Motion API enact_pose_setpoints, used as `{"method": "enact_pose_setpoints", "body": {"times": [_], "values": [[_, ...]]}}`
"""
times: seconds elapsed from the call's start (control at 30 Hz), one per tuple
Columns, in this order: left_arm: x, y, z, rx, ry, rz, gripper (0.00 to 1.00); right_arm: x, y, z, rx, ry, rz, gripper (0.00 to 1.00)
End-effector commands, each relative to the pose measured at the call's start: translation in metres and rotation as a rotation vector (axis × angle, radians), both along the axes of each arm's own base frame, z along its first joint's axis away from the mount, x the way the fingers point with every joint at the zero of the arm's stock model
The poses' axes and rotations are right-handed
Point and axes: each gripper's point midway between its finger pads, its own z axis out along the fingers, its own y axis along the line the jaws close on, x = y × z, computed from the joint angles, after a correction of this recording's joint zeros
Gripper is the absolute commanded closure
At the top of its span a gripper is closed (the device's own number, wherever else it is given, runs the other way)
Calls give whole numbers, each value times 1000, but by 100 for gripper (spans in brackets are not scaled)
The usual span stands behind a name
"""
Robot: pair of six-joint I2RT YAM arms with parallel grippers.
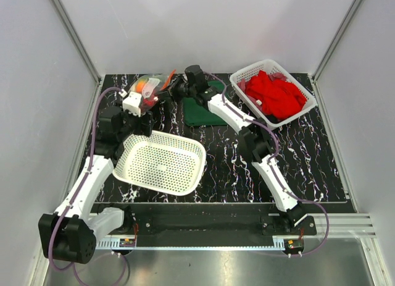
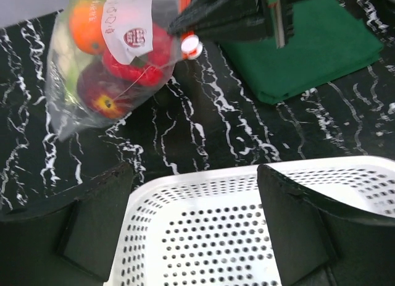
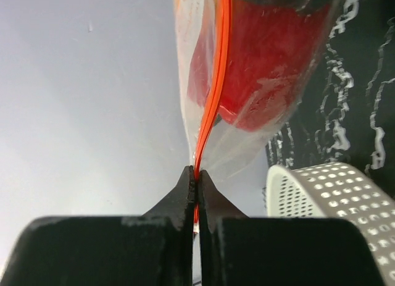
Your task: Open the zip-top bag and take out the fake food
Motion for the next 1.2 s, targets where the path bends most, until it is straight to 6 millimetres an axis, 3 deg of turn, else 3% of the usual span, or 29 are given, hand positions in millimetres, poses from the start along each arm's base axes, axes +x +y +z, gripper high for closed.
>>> {"method": "enact_pose_setpoints", "body": {"times": [0.0, 0.2, 0.23, 0.37, 0.4, 0.47, 0.6, 0.73, 0.8, 0.83, 0.87, 1.03, 1.17], "values": [[21, 4, 46, 81, -289, -55, 16, -14, 1, 90, 109, -29, -7, 100], [47, 27, 40, 159, -334, 13, 19, -24, 3, 111, 134, -15, -11, 100], [50, 25, 49, 123, -367, 11, 20, -25, 4, 109, 127, -4, -9, 100], [58, 8, 48, 87, -404, -106, 23, -33, 8, 114, 138, 21, 2, 100], [63, 7, 35, 84, -358, -120, 28, -33, 8, 114, 135, 23, -4, 100], [66, 3, 27, 81, -320, -165, 33, -37, 10, 121, 142, 27, -10, 100], [70, -8, 27, 28, -343, -212, 31, -44, 14, 129, 159, 40, -8, 100], [78, -3, 26, 38, -344, -189, 31, -49, 14, 138, 162, 34, -9, 100], [82, -1, 26, 45, -346, -183, 37, -51, 14, 138, 156, 39, -8, 100], [83, -1, 28, 45, -357, -178, 52, -52, 15, 136, 153, 39, -7, 100], [86, 1, 31, 45, -376, -174, 59, -54, 15, 137, 151, 38, -7, 100], [90, 5, 27, 47, -379, -165, 78, -58, 17, 134, 145, 49, 4, 100], [88, -1, 37, 21, -419, -195, 100, -61, 19, 131, 140, 50, 12, 100]]}}
